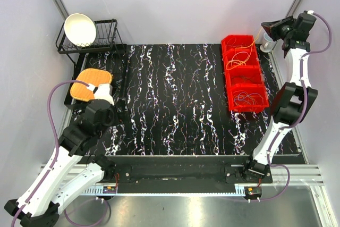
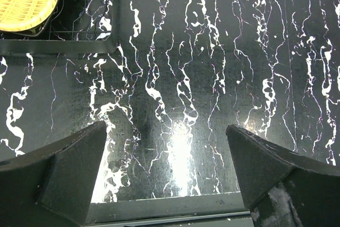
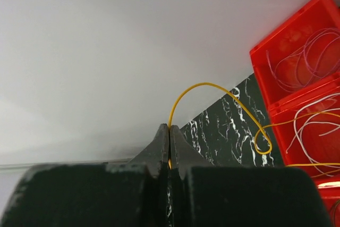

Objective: Untangle the cables

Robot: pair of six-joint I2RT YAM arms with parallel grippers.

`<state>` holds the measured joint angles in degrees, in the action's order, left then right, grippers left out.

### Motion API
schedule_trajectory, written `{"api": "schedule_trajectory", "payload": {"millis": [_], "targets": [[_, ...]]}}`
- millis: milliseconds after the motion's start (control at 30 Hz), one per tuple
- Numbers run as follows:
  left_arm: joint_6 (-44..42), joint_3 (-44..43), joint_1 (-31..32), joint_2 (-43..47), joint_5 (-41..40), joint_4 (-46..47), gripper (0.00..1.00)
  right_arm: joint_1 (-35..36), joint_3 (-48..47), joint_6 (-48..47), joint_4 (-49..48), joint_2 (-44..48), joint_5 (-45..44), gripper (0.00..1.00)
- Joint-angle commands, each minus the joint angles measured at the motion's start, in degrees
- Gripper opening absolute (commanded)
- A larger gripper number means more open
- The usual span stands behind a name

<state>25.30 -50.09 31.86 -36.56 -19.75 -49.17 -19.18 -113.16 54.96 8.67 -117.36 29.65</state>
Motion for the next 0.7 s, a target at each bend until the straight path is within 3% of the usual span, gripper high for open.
{"api": "schedule_trajectory", "payload": {"millis": [0,200,367,667], "targets": [[-0.69,0.16,-0.3,-0.18,0.68,3.11,0.99,0.11,-5.05,-0.38,2.23,-1.64,-7.23,0.0],[-0.78,0.16,-0.22,-0.45,0.59,3.11,0.99,0.11,-3.65,-2.57,3.81,-2.44,-10.48,0.0],[-0.78,0.25,-0.22,-0.62,0.76,3.11,0.99,0.37,1.98,-3.19,2.94,-0.06,-20.31,0.0],[-0.69,0.34,-0.22,-0.18,0.5,3.02,0.99,2.13,2.33,-7.23,1.18,-0.77,-27.79,0.0]]}}
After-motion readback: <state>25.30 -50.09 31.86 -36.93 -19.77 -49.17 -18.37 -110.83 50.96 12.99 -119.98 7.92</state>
